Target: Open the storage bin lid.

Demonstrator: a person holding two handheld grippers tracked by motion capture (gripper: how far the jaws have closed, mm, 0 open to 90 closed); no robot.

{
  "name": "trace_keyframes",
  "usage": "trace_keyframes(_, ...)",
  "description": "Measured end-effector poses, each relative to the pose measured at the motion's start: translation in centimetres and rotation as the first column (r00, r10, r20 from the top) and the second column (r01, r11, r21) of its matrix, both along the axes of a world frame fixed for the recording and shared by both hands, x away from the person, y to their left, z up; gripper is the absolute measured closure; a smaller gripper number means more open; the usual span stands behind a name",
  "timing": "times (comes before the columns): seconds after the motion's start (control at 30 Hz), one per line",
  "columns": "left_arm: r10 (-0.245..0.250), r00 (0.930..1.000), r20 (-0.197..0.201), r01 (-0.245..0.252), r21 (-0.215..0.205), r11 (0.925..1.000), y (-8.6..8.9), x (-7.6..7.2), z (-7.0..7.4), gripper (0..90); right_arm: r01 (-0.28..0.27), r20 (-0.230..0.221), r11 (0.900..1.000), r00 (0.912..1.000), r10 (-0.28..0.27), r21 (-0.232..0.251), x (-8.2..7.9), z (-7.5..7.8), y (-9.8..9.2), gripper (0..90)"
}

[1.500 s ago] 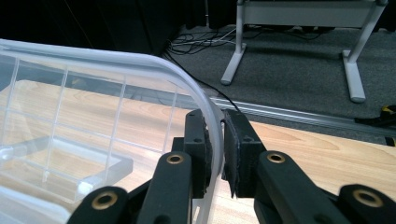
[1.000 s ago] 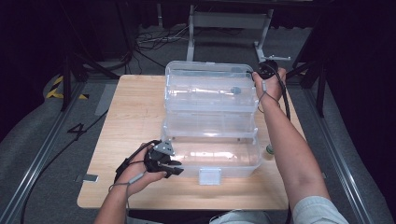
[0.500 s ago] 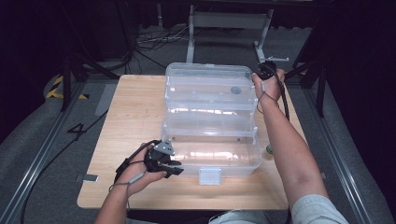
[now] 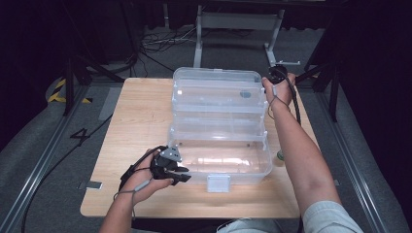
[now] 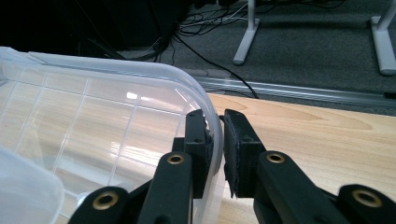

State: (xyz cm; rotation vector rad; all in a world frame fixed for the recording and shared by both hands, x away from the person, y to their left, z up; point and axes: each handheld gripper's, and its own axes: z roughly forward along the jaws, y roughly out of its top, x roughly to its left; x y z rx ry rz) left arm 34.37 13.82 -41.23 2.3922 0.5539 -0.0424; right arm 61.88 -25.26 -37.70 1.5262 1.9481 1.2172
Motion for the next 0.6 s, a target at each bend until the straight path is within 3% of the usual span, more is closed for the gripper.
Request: trace_keyframes(0.6,0.001,1.0,0.002,-0.001,-0.001,1.0,0.0,-0.03,-0.01,71.1,-0.012,-0.029,1.0,0.9995,0.012,0.0,0.5,-0.94,-0.12,80.9)
